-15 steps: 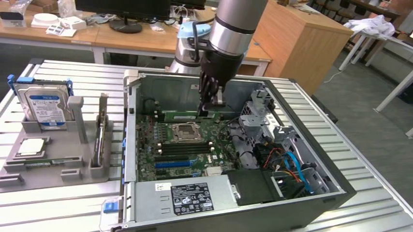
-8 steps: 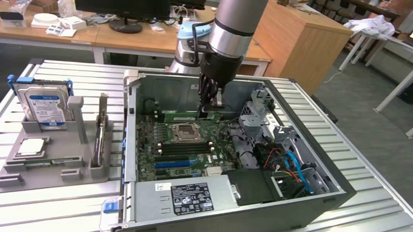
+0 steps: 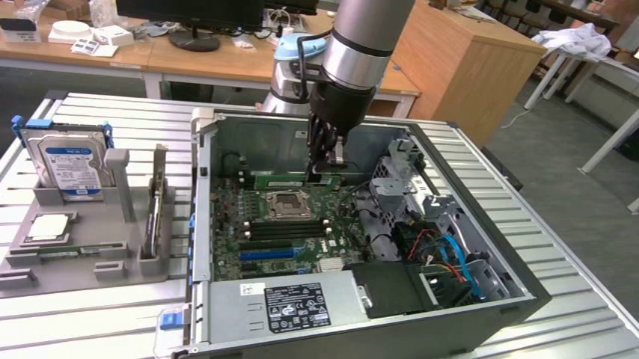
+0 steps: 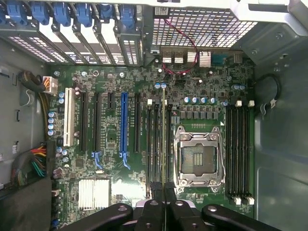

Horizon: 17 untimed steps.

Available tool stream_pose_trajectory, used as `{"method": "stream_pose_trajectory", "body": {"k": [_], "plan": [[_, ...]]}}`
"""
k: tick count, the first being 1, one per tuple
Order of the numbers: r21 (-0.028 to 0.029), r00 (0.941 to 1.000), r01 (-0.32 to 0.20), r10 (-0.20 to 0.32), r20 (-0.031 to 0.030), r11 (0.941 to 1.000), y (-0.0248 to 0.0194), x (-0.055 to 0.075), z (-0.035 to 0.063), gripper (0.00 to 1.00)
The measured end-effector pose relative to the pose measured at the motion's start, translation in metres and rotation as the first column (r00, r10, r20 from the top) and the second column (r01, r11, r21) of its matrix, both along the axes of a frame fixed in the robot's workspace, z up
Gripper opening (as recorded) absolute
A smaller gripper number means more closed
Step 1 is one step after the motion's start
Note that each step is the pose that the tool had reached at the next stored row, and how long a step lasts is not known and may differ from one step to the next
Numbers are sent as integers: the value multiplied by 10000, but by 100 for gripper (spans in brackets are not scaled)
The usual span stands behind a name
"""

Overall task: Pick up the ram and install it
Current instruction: 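Insert the ram into the slot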

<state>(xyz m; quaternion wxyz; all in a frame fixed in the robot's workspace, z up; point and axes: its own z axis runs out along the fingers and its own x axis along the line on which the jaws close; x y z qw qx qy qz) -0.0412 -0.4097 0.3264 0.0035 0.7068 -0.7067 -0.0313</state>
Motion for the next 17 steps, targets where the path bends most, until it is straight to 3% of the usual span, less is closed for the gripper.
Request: {"method": "stream_pose_trajectory", "body": {"k": [6, 17], "plan": [[0, 10000, 0, 0, 1, 10000, 0, 0, -27, 12], [1, 10000, -1, 1, 4, 10000, 0, 0, -168, 12]]}}
